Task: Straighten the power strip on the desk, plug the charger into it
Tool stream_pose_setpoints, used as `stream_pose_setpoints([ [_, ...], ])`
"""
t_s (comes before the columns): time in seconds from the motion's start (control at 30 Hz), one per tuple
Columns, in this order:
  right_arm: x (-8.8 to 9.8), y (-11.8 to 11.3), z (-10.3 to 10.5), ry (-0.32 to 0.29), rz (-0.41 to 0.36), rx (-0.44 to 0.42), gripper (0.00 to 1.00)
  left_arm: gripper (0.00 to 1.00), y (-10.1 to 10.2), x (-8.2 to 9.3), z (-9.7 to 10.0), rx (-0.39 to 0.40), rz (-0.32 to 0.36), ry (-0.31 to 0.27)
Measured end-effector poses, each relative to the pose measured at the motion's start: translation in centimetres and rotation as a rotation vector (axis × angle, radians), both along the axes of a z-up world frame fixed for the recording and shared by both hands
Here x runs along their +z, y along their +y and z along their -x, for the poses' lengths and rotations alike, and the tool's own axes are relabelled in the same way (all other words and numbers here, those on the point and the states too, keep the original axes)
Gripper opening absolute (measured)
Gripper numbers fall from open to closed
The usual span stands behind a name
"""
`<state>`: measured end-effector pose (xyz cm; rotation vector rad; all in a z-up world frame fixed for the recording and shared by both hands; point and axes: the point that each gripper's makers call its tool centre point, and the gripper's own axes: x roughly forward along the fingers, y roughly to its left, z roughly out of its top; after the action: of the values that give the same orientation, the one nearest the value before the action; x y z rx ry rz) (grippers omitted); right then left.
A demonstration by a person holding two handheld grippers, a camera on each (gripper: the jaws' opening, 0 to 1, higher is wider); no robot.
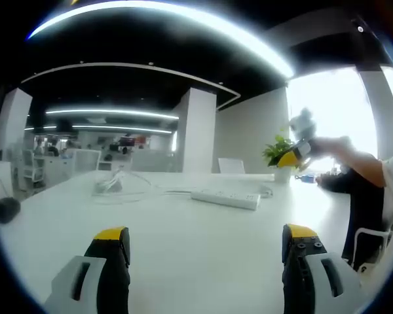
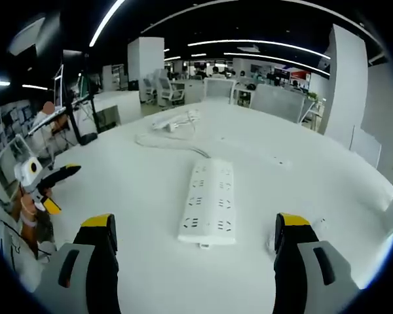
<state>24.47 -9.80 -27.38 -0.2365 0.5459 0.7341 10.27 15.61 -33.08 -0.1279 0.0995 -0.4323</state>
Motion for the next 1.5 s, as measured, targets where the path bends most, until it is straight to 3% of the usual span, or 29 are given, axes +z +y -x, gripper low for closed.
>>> stream_pose_setpoints([
  [0.03, -0.2, 0.1, -0.1, 0.025, -0.02, -0.02, 1.0, 0.99, 0.0, 0.0, 0.0, 0.0, 0.001, -0.001],
  [0.5, 0.0, 1.2, -1.6, 0.024, -0.011, -0.034, 0.98, 0.99, 0.1, 0.1, 0.2, 0.0, 0.006, -0.005],
  [0.9, -0.8, 1.6, -3.1, 0.046, 0.042, -0.04, 0.99, 0.99, 0.3, 0.3, 0.4, 0.004, 0.005, -0.009],
  [1.5, -4.1, 3.1, -3.9, 0.187, 0.124, -0.006, 0.98, 0.99, 0.2, 0.3, 0.8, 0.0, 0.009, -0.009],
])
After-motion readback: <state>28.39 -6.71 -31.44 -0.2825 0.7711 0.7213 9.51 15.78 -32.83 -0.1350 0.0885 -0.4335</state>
